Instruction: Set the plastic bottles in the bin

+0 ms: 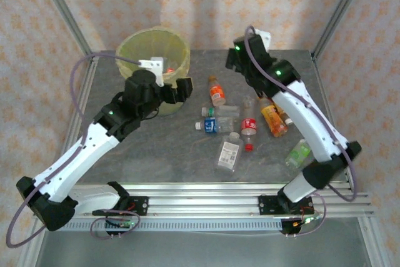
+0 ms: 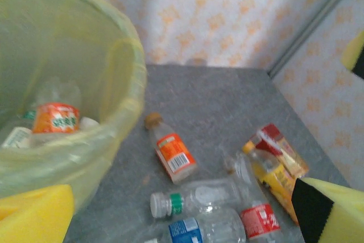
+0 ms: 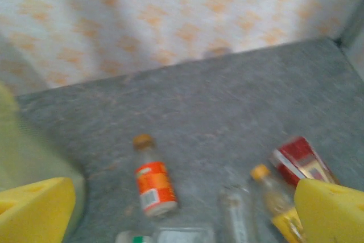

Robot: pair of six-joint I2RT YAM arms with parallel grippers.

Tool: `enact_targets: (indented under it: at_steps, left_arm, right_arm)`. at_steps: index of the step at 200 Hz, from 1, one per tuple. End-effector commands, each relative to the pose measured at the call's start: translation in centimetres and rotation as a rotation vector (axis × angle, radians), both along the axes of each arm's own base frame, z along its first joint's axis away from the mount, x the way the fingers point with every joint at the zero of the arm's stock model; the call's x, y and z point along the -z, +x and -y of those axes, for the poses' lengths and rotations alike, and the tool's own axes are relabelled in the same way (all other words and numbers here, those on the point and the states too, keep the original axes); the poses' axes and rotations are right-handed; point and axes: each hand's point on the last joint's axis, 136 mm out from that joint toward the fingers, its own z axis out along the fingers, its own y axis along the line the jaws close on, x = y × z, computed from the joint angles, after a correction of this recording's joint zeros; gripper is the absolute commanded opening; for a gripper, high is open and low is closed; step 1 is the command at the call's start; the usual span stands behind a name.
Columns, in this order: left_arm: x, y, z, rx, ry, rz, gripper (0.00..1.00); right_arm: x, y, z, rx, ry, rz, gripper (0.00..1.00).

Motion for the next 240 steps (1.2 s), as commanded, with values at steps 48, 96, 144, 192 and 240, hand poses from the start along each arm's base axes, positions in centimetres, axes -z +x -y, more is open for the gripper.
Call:
enact_targets:
  at_steps: [48, 96, 144, 192, 240]
  left_arm:
    - [9.0, -2.5, 7.6, 0.250, 0.256, -0.155, 1.00]
    - [14.9, -5.3, 13.3, 0.336, 0.348, -0.298, 1.00]
    - [19.8, -6.3, 15.4, 0.311, 0.482, -0.398, 1.00]
    - [22.7, -8.7, 17.9, 0.387, 0.508, -0.465, 1.00]
    - [24.1, -9.3, 18.8, 0.385, 0.518, -0.502, 1.00]
  right_arm:
    - [5.4, -9.0, 13.4, 0.373, 0.088, -0.041, 0.99]
    - [6.8, -11.1, 15.4, 0.438, 0.036, -0.065, 0.99]
    - [7.2, -10.8, 15.4, 0.449, 0.023, -0.067, 0.99]
    - [8.7, -10.7, 15.4, 0.458, 0.022, -0.085, 0.99]
    - [9.3, -10.4, 15.3, 0.446, 0.008, -0.096, 0.99]
